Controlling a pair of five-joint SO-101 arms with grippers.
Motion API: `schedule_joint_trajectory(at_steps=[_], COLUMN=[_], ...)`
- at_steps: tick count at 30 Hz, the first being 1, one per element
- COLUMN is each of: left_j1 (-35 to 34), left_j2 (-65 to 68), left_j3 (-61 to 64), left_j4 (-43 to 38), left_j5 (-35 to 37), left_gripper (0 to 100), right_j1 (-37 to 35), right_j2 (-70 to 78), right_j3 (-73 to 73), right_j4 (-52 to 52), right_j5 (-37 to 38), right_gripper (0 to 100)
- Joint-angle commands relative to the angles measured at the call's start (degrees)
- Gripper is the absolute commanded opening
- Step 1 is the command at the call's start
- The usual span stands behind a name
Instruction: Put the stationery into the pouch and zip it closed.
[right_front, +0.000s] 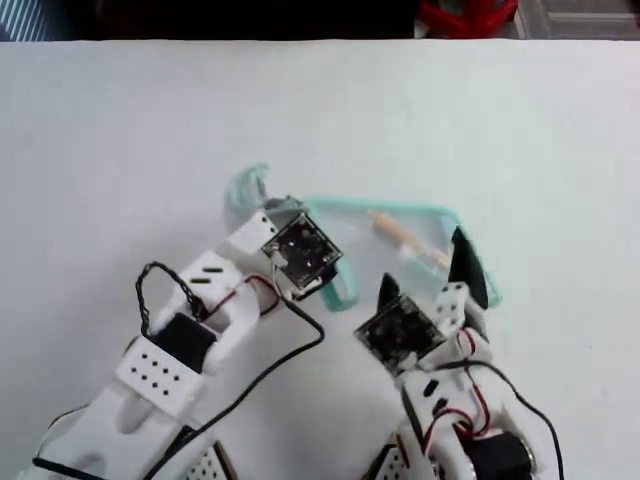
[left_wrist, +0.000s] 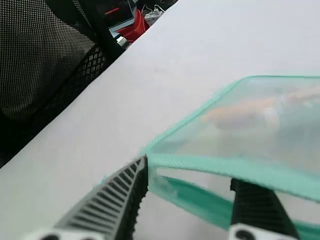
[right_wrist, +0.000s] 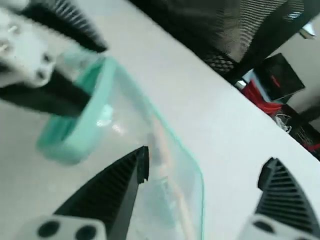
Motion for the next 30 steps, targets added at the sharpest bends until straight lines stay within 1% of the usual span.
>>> schedule_joint_trajectory(at_steps=[1, 5, 7, 9, 12, 15, 17, 19, 22, 27, 29, 30], left_j1=[0.66, 1.01, 0.92, 1.01, 2.07, 2.15, 1.89, 1.8, 1.8, 1.8, 1.8, 1.8], left_j2=[-1.8, -1.8, -1.71, -1.63, 1.98, 8.48, 12.7, 15.78, 16.31, 16.31, 16.31, 16.31], left_j3=[-4.22, -4.92, -6.15, -7.56, -9.76, -13.54, -16.44, -17.93, -18.11, -18.55, -18.55, -18.64], left_j4=[-1.58, -2.64, -2.81, -2.46, -2.55, -2.55, -2.37, -2.2, -2.11, -1.67, -1.93, -1.93], left_j5=[0.62, 0.79, 0.79, 0.79, 0.88, 3.25, 4.75, 4.84, 4.84, 4.84, 4.84, 4.84], left_gripper=[27, 27, 27, 27, 27, 26, 26, 26, 26, 26, 26, 26], right_j1=[-1.45, -1.98, -3.65, -5.67, -6.46, -10.07, -10.95, -8.92, -3.91, -2.42, -1.54, -0.57], right_j2=[0.13, 0.22, 0.31, 0.48, 1.63, 5.14, 7.52, 9.1, 9.19, 9.19, 9.19, 9.19], right_j3=[-5.8, -6.59, -8.44, -8.88, -8.62, -7.12, -5.01, -2.11, 2.9, 13.01, 13.8, 13.8], right_j4=[10.95, 13.41, 17.89, 21.67, 20.44, 18.15, 13.76, 6.37, -5.23, -18.51, -21.58, -22.64], right_j5=[5.1, 11.08, 15.21, 17.76, 16.62, 16.0, 12.48, 9.14, 4.31, -1.23, -4.48, -5.27], right_gripper=[34.8, 34.8, 34.8, 34.8, 34.8, 34.8, 34.8, 34.8, 34.8, 34.7, 31.7, 27.0])
